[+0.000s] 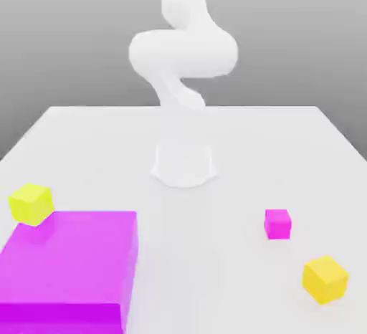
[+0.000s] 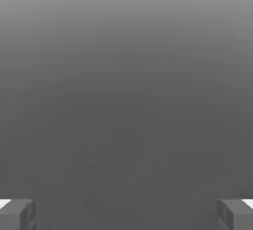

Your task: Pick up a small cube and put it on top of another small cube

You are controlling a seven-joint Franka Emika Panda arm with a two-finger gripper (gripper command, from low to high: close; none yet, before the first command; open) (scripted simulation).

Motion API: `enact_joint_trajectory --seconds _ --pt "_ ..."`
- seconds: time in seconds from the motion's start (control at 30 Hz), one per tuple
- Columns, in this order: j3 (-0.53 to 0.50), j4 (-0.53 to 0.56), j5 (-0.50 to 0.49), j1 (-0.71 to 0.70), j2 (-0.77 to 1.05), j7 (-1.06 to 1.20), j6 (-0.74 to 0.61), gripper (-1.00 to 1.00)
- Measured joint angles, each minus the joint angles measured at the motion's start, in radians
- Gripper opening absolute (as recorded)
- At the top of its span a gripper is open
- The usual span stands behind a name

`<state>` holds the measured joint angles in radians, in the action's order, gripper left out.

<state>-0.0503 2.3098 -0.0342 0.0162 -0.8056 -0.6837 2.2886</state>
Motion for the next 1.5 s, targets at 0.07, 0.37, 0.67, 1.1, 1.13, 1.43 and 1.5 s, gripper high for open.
enact_joint_trajectory --seconds 0.07,0.37,0.67,1.1,1.13,1.43,1.5 --pt "-0.043 0.008 -0.030 0.015 -0.004 0.098 -0.010 0.00" --pt "-0.224 0.045 -0.152 0.073 -0.017 0.515 -0.045 0.00" --pt "-0.405 0.083 -0.273 0.132 -0.018 0.932 -0.073 0.00" --pt "-0.674 0.140 -0.449 0.228 0.002 1.531 -0.097 0.00" --pt "-0.695 0.145 -0.463 0.236 0.005 1.576 -0.098 0.00" --pt "-0.892 0.185 -0.588 0.320 0.035 1.986 -0.102 0.00" --pt "-0.938 0.194 -0.616 0.342 0.043 2.077 -0.101 0.00"
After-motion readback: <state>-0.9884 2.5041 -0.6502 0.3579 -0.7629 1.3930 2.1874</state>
